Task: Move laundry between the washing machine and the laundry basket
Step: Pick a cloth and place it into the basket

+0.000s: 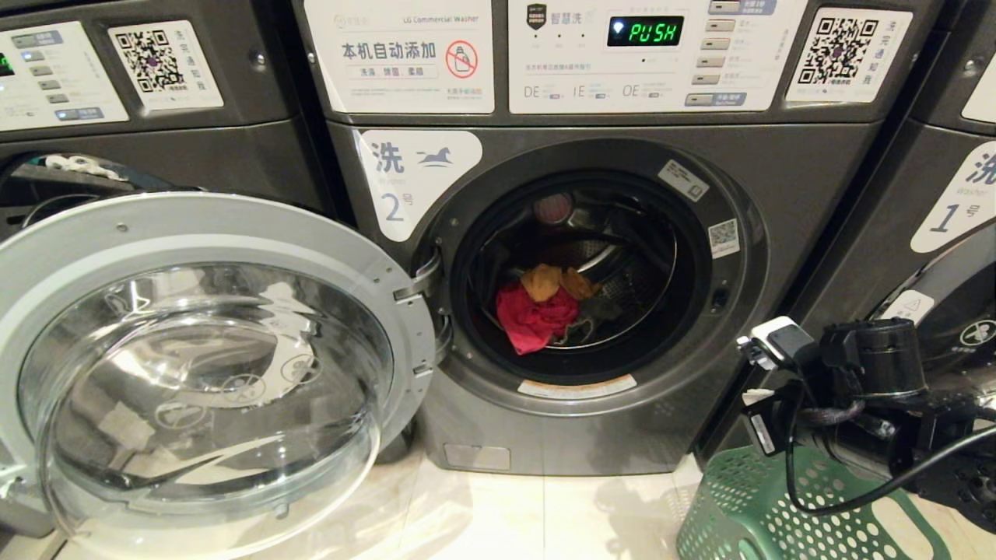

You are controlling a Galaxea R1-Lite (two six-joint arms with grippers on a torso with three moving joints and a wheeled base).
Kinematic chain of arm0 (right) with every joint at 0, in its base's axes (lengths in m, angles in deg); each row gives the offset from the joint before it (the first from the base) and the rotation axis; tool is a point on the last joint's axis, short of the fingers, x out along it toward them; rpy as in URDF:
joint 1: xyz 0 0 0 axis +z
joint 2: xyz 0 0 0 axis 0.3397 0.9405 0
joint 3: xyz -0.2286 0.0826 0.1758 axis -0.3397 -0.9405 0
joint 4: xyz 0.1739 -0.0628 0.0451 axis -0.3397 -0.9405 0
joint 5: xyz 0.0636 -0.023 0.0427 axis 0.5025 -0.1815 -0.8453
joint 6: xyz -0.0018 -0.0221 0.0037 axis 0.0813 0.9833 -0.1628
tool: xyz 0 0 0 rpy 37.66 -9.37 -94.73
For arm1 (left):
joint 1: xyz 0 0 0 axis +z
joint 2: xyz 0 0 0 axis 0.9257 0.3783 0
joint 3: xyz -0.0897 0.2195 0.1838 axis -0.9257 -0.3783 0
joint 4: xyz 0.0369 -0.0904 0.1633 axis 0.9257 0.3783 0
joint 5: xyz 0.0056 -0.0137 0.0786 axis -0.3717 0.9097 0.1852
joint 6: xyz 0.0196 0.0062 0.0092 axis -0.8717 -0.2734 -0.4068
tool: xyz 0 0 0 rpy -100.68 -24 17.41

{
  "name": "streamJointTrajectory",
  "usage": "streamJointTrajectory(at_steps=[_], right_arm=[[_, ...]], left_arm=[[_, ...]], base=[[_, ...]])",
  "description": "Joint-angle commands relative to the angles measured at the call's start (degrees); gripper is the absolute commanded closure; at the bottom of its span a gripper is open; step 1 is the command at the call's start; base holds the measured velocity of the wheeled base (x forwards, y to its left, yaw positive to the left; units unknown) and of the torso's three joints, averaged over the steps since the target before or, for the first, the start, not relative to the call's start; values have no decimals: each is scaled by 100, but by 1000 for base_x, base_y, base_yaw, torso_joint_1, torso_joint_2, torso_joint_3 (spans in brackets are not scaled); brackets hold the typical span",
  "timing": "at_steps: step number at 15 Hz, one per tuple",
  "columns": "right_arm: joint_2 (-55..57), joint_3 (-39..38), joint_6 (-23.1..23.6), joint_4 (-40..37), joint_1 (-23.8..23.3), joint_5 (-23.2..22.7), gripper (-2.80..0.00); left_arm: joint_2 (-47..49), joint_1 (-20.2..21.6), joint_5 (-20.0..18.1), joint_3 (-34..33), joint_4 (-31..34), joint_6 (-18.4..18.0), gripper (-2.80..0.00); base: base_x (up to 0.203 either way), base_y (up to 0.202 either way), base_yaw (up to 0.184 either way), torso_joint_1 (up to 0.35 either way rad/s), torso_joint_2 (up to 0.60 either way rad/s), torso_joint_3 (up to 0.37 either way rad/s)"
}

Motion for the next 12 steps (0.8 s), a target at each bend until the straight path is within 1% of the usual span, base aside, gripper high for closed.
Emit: streamJointTrajectory(at_steps=[1,8,10,12], right_arm=[[7,19,10,39,12,7,0],[-45,176,27,39,46,7,0],[-98,209,180,39,64,1,0],[-133,213,300,48,91,-117,0]], left_arm=[[2,-2,-11,1,-1,-8,0],[2,-2,-28,0,7,-17,0],[2,-2,-28,0,7,-17,0],[2,-2,-29,0,7,-25,0]], base=[[0,0,0,3,1,-104],[0,0,0,1,1,-184],[0,0,0,4,2,-200],[0,0,0,2,2,-196]])
